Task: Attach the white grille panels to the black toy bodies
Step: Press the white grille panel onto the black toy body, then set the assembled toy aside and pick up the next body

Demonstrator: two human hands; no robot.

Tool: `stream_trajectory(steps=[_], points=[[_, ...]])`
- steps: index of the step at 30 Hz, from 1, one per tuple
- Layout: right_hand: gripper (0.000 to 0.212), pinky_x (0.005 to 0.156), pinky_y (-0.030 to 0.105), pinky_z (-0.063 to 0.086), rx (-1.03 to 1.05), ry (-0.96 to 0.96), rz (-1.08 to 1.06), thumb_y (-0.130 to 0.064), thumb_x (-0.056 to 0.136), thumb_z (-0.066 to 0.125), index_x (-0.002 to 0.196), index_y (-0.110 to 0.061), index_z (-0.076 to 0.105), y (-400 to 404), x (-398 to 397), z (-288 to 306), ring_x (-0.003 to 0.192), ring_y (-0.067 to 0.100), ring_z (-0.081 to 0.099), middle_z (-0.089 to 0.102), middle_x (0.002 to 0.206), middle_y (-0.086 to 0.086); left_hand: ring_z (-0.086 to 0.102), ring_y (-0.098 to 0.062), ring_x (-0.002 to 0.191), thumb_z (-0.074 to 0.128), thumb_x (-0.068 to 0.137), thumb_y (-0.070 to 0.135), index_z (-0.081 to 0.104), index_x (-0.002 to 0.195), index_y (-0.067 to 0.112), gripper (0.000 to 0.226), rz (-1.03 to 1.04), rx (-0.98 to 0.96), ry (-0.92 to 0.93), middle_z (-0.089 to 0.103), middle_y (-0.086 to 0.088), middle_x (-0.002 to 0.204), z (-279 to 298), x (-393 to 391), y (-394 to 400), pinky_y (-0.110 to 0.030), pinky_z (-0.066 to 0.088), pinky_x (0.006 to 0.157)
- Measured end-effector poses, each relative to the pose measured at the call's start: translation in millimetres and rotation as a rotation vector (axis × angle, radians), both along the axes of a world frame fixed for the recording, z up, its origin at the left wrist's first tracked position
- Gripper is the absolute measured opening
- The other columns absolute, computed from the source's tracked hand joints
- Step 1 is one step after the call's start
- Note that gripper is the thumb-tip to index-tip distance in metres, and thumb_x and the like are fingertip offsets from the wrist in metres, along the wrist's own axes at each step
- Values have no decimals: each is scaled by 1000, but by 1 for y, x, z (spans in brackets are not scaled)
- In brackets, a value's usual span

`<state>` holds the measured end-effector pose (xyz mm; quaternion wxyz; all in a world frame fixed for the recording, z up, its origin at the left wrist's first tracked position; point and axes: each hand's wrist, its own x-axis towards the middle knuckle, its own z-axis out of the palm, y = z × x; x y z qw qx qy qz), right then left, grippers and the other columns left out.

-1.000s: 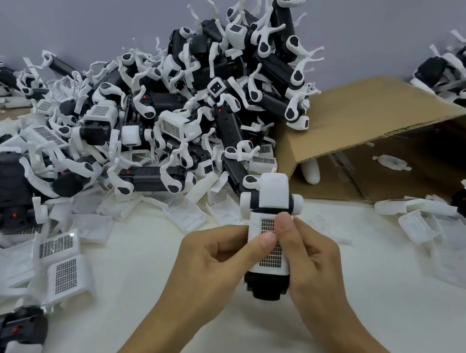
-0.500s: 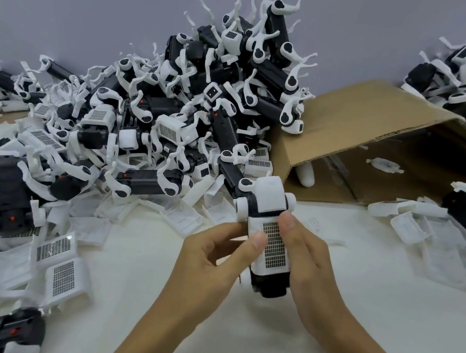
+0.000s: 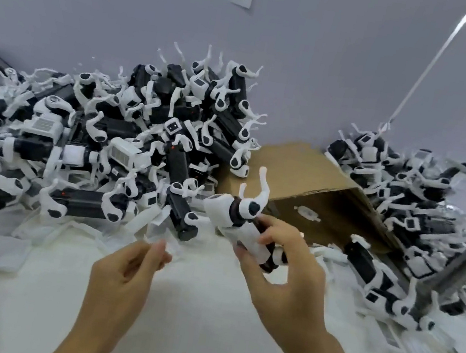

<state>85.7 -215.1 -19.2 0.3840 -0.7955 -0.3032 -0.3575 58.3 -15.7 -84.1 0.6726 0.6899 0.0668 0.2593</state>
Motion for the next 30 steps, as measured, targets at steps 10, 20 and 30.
stream_trajectory(steps=[10,20,30], points=[[29,99,28,42,-254,-89,-624,-32,88,77,102,-9,67,-145,99,213,124,32,54,56,137,16,68,0,57,72,88,11,69,65,32,31,9,82,89,73,10,62,-9,19,-3,-6,48,64],[15,81,27,57,198,616,-250,-28,95,69,82,-25,76,-60,81,79,91,16,70,76,82,-7,68,-8,59,70,92,12,66,61,11,32,15,23,151,73,-1,64,-11,25,-1,-40,60,73],[25,72,31,53,382,905,146,-20,93,69,69,-22,74,63,17,-70,72,9,69,76,74,-2,62,-15,80,71,89,0,64,90,16,18,371,367,-156,64,7,83,5,15,22,-23,51,67]])
